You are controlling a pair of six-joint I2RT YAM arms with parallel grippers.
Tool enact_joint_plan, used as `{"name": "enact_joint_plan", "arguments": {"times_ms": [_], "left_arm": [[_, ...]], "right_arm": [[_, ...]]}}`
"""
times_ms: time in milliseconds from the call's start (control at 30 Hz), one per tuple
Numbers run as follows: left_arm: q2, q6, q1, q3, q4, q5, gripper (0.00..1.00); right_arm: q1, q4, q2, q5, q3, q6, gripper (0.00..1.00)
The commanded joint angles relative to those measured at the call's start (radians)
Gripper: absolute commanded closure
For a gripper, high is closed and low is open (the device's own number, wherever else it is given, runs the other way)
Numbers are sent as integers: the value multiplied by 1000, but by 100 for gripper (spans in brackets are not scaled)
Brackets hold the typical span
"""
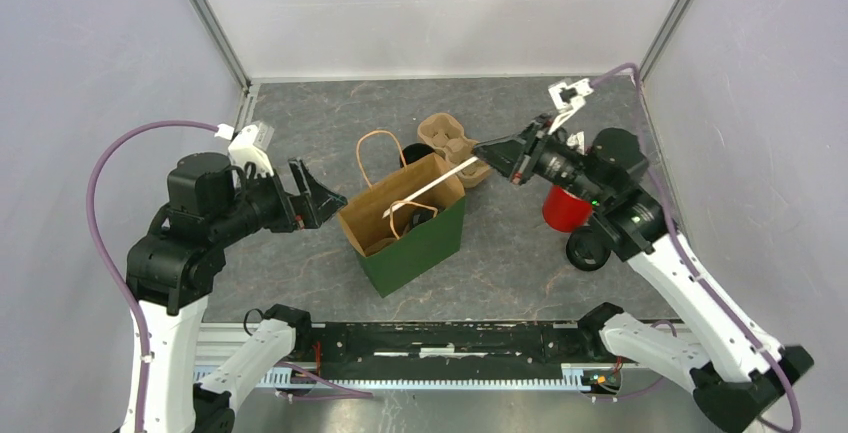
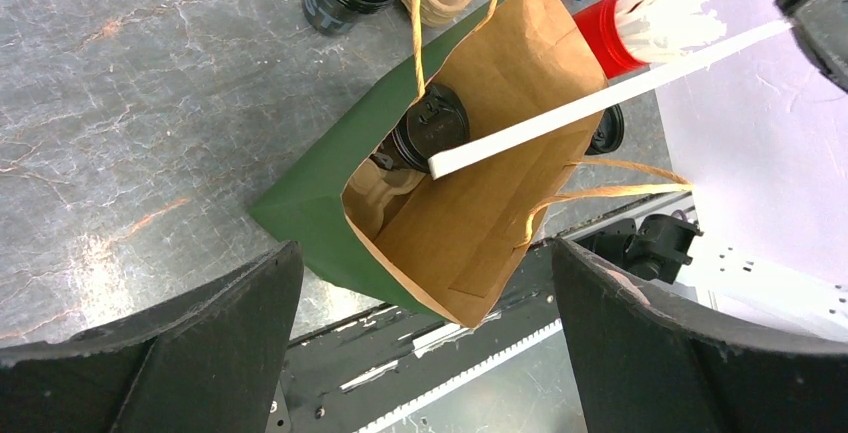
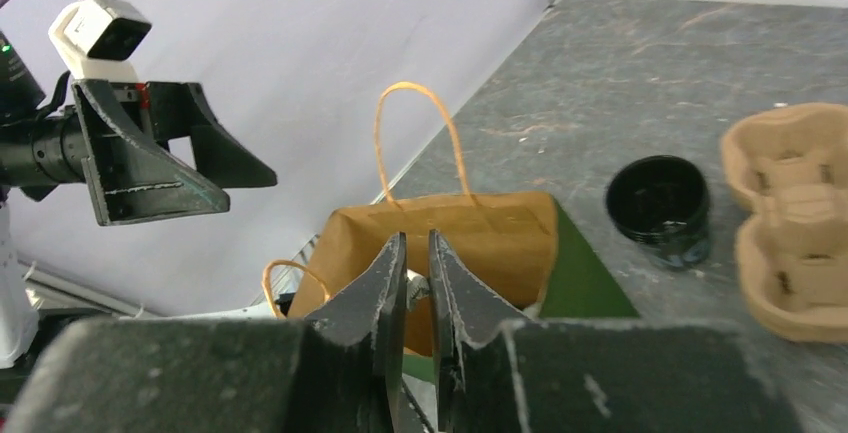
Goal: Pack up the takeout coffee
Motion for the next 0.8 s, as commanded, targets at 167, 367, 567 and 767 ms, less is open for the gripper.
{"name": "enact_joint_plan", "arguments": {"times_ms": [167, 367, 567, 767], "left_arm": [[-12, 43, -1, 37, -38, -50, 0], [-15, 40, -1, 64, -41, -60, 0], [6, 65, -1, 144, -13, -58, 0], [-23, 88, -1, 170, 91, -32, 0]], "right_arm": [[163, -59, 182, 70, 147, -84, 66], [159, -282, 213, 191, 350, -254, 38], [159, -547, 276, 363, 590, -398, 2], [159, -613, 203, 577, 604, -469, 2]]}}
